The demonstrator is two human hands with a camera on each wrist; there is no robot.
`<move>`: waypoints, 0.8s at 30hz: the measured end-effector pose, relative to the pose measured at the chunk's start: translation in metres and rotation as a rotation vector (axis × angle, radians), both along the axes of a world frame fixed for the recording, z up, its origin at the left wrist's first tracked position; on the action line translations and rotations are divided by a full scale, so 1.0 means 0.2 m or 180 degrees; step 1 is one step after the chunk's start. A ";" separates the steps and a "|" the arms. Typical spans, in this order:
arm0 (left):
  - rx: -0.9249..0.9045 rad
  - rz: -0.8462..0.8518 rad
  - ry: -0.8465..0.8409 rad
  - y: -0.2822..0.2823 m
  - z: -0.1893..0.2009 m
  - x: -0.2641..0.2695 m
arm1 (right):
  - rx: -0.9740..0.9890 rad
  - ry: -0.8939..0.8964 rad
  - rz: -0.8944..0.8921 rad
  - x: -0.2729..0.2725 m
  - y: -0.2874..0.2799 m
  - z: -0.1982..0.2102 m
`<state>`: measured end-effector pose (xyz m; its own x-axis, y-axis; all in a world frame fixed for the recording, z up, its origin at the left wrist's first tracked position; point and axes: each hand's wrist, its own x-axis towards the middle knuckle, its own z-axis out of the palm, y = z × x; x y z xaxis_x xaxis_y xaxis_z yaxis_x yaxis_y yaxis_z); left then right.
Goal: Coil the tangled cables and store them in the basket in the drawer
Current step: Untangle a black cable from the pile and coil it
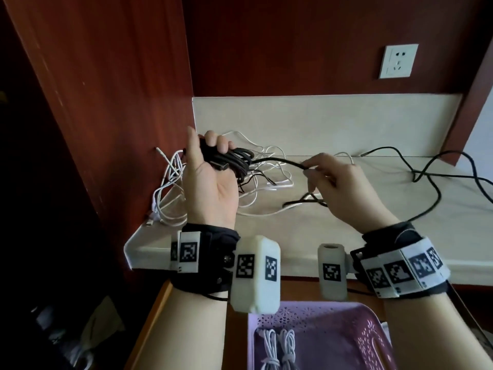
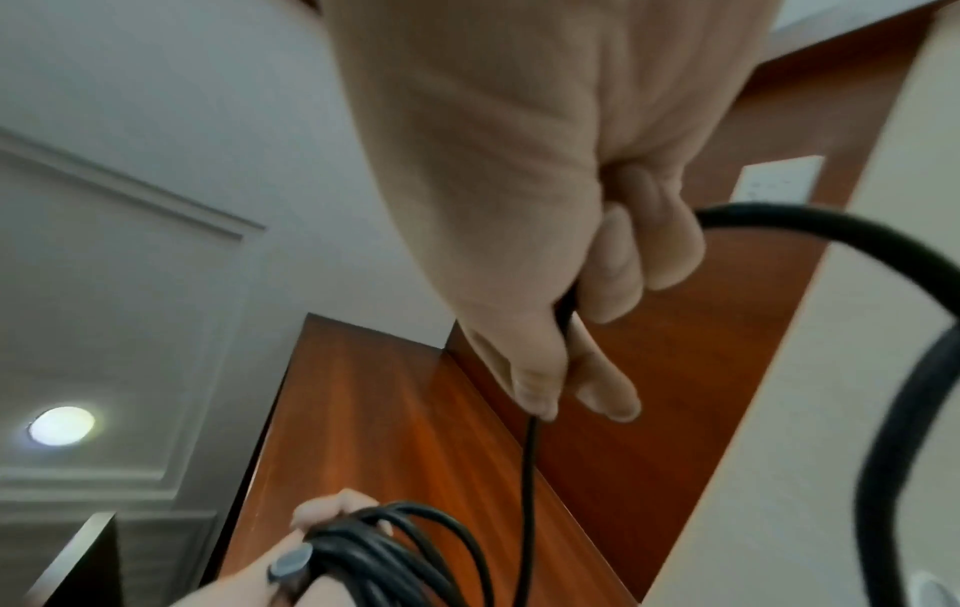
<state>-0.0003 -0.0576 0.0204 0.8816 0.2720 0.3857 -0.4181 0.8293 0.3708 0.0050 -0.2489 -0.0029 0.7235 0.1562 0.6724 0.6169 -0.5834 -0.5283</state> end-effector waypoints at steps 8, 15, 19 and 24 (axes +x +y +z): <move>0.1451 0.0991 0.0021 -0.06 -0.01 0.00 | -0.1398 -0.0108 0.0515 -0.04 0.05 0.03; 0.3800 0.1190 -0.0083 -0.13 -0.08 0.00 | -0.1020 -0.0394 0.0843 -0.10 0.08 0.08; 0.4444 0.0811 0.0020 -0.15 -0.08 0.01 | -0.0486 -0.0102 0.0293 -0.12 0.07 0.08; 0.4890 -0.0115 0.0111 -0.13 -0.09 -0.01 | -0.0683 0.0678 0.0063 -0.11 0.05 0.08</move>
<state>-0.0027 -0.0843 0.0016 0.8930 -0.3776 0.2448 -0.3800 -0.3414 0.8597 -0.0165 -0.2385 0.0124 0.8401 0.2939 0.4560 0.5178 -0.6848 -0.5128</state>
